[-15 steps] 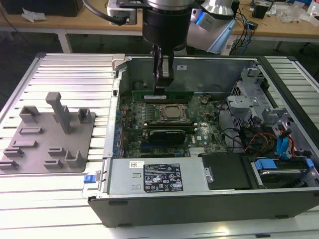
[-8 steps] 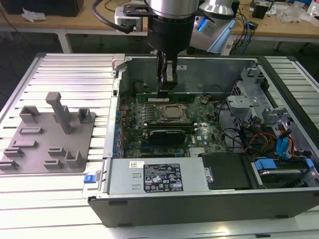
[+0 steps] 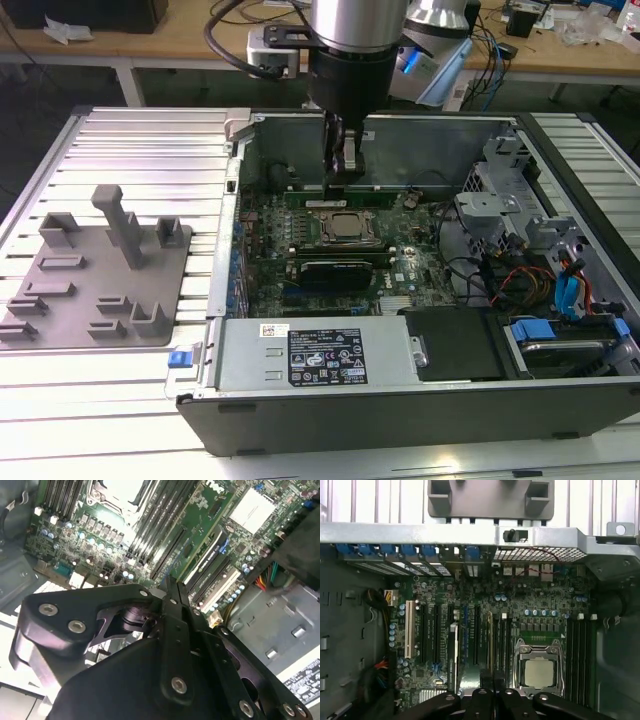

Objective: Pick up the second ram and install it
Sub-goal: 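Pick up the second ram and move it above second insertion slot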

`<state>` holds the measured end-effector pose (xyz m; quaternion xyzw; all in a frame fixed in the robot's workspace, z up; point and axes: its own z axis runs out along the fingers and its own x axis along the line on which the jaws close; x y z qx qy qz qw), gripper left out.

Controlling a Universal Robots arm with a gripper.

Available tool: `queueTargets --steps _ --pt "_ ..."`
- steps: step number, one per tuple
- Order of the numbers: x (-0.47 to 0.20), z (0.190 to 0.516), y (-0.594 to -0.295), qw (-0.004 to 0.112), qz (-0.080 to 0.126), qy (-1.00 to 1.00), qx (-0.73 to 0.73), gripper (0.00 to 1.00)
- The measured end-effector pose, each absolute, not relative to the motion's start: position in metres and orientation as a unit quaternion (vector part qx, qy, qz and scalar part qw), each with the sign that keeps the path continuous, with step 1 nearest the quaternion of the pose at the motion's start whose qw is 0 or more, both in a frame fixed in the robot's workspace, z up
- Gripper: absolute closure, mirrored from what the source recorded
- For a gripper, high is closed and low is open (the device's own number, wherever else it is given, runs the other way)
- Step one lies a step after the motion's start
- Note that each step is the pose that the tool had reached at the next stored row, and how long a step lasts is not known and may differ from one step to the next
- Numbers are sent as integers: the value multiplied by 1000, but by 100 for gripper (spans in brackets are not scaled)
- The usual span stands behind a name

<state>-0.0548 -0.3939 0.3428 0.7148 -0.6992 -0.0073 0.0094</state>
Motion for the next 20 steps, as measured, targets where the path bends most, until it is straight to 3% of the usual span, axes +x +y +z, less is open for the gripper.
queueTargets --steps 20 --pt "-48 297 -375 9 -7 -698 716 91"
